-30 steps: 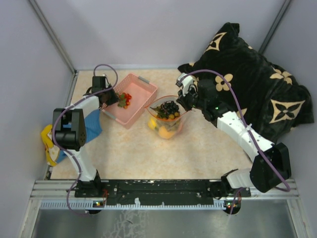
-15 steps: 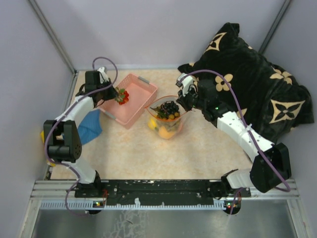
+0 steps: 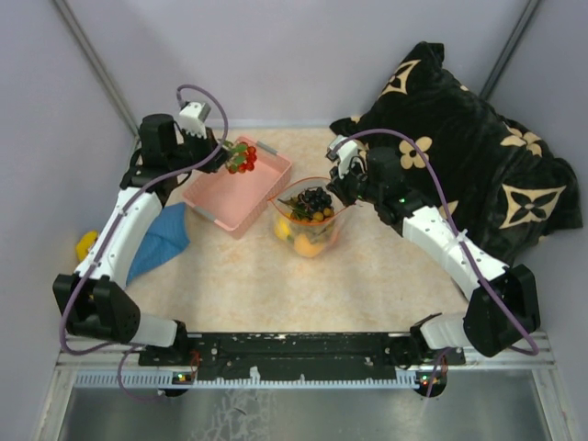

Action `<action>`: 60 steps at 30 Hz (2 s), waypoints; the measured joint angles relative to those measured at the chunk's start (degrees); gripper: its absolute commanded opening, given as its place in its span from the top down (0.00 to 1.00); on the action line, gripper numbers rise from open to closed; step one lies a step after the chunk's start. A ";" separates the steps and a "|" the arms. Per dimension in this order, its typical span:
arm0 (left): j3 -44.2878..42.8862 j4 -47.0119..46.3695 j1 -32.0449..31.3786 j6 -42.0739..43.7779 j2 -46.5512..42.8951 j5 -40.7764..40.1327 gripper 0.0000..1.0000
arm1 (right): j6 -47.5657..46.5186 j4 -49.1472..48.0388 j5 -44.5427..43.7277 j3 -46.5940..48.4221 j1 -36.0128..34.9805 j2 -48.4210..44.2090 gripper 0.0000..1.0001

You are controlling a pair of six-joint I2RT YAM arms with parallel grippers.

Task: Place the food in the zip-top bag and seal the zipper
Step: Place the fake fruit in the zipper food storage bag.

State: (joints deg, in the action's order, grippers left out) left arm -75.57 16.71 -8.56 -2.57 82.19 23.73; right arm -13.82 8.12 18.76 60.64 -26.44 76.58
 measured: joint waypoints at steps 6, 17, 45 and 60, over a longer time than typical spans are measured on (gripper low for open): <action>-2.86 0.74 -4.42 5.60 -5.51 4.46 1.00 | 0.15 0.00 0.04 0.00 0.00 0.00 1.00; -5.01 2.69 -15.47 16.57 -9.94 13.57 1.00 | 0.90 -0.04 0.22 -0.28 0.00 -0.46 1.00; -12.76 25.53 -28.76 28.63 0.63 6.99 1.00 | 2.54 -0.85 0.83 -1.79 0.00 -2.32 1.00; -17.35 38.34 -33.20 29.46 5.22 -2.21 1.00 | 2.54 -0.92 1.70 -1.75 0.00 -2.32 1.00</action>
State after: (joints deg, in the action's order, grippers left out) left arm -92.92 55.05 -41.76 26.89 87.42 21.52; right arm -11.29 7.20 20.47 58.89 -26.44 74.26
